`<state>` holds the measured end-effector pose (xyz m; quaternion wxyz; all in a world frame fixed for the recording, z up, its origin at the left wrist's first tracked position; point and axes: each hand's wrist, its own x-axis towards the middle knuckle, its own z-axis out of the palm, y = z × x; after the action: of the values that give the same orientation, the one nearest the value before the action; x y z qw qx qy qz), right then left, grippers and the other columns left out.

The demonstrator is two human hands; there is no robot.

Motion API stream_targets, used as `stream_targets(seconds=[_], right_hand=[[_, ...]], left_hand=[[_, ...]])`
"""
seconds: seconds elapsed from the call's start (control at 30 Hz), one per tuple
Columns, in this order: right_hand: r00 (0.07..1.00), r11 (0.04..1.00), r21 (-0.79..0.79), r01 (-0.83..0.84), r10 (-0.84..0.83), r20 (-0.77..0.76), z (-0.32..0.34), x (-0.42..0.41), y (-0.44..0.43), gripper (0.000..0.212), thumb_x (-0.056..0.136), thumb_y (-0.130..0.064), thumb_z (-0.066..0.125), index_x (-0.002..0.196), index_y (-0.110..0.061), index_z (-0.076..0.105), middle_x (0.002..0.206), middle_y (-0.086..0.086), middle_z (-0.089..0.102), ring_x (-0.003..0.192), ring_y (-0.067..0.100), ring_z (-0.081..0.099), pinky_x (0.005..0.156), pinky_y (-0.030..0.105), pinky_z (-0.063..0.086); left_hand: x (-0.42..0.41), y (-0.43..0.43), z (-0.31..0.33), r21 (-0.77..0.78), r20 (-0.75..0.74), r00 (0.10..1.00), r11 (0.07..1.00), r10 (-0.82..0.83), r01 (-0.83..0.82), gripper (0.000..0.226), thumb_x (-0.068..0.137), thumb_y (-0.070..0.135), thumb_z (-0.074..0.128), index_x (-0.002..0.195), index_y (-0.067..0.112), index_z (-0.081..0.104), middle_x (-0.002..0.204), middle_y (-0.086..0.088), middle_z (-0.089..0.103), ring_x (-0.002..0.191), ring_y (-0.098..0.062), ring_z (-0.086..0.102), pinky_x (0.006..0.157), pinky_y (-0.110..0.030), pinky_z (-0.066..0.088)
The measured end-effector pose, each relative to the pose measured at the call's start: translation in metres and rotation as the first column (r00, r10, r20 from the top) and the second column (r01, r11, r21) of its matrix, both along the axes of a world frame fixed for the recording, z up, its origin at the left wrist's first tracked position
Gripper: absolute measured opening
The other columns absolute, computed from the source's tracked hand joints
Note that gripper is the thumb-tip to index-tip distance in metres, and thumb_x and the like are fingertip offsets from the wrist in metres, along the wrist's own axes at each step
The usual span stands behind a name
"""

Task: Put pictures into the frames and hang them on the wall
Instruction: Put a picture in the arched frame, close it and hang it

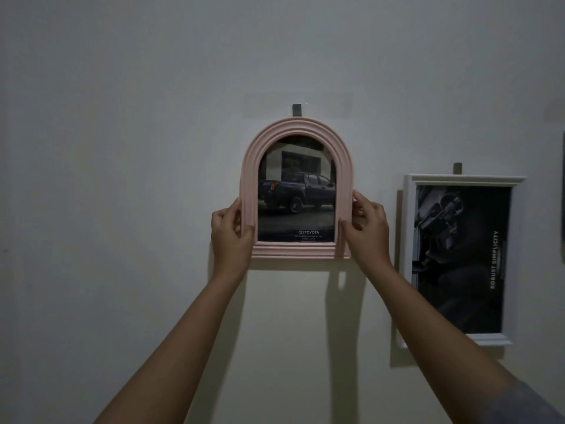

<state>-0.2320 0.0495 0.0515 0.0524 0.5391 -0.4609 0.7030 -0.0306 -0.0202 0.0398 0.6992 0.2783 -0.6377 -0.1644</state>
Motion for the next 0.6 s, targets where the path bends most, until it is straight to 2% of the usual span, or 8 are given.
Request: stream_targets(seconds=[0.2,0.33,0.5,0.6], right_hand=[[0.999,0.999,-0.018,0.035,-0.035,-0.009,-0.004,-0.004,0.004,0.048,0.084,-0.003,0.061,0.129,-0.015,0.049,0.119,0.006,0.049,0.097,0.009,0.055,0.090,0.021,0.048],[1.000,0.999,-0.032,0.029,-0.029,0.001,-0.005,-0.006,0.007,0.044,0.084,-0.001,0.060,0.124,-0.016,0.051,0.116,0.009,0.053,0.097,0.010,0.054,0.078,0.009,0.048],[0.999,0.999,-0.022,0.049,-0.049,0.001,-0.005,-0.007,0.015,0.045,0.084,0.000,0.060,0.125,-0.016,0.050,0.114,0.008,0.053,0.099,0.012,0.053,0.069,-0.003,0.043],[0.997,0.997,-0.010,0.075,-0.075,-0.017,-0.004,-0.008,0.018,0.045,0.084,0.000,0.060,0.125,-0.016,0.050,0.117,0.007,0.053,0.101,0.010,0.051,0.065,-0.003,0.043]], left_hand=[[0.001,0.009,0.000,-0.015,-0.027,1.000,1.000,0.007,-0.007,0.046,0.091,0.007,0.054,0.135,0.015,0.044,0.114,-0.002,0.041,0.100,-0.010,0.052,0.090,-0.014,0.043],[0.000,0.012,0.001,-0.030,-0.015,1.000,1.000,0.008,-0.009,0.045,0.091,0.007,0.054,0.135,0.014,0.045,0.113,-0.002,0.043,0.099,-0.009,0.051,0.084,-0.006,0.041],[0.001,0.019,0.000,-0.025,0.006,1.000,1.000,0.006,-0.006,0.046,0.091,0.005,0.053,0.135,0.013,0.045,0.114,-0.003,0.044,0.099,-0.008,0.050,0.089,-0.012,0.041],[0.000,0.022,0.000,-0.018,0.008,1.000,1.000,0.010,-0.010,0.046,0.090,0.004,0.054,0.134,0.011,0.046,0.116,-0.005,0.045,0.099,-0.008,0.051,0.090,-0.014,0.041]])
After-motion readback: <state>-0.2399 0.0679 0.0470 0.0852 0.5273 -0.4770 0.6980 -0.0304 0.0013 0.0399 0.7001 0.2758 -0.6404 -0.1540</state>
